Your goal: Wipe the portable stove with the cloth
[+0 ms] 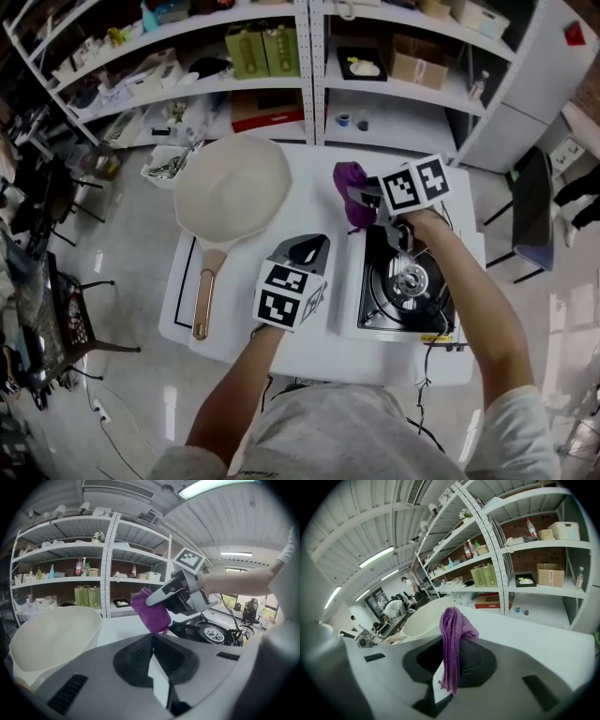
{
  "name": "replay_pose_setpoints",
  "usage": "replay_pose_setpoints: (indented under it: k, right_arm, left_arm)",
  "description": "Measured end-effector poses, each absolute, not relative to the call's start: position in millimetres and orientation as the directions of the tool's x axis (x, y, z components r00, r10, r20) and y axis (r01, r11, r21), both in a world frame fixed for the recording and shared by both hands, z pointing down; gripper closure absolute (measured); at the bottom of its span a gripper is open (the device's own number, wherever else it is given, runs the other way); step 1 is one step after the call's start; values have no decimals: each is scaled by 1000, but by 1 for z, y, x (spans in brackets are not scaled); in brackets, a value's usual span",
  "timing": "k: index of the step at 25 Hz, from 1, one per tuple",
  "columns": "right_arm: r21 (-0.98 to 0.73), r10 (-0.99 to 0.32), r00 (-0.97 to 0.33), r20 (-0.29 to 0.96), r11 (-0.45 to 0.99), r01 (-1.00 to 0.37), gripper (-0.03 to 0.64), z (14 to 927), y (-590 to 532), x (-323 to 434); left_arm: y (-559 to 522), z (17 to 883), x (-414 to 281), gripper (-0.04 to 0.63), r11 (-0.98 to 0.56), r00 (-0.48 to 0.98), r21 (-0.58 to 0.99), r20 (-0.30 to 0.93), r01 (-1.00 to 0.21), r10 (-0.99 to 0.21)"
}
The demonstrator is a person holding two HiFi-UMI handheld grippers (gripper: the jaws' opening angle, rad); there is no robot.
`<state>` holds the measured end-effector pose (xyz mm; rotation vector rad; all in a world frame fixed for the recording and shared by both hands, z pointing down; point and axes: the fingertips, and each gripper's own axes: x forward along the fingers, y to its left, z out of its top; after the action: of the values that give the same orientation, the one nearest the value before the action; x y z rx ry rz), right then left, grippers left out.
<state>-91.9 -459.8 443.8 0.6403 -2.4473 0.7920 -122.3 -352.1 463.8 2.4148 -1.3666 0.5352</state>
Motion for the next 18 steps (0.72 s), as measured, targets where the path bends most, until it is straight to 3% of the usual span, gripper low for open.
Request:
replay_pose_setpoints:
  k: [18]
  right_arm:
    - [-351,-372,-711,597,676,-648,554,446,-452,-6]
  left_arm:
    - [-358,449,-69,592,-588,556,75,442,-805,-704]
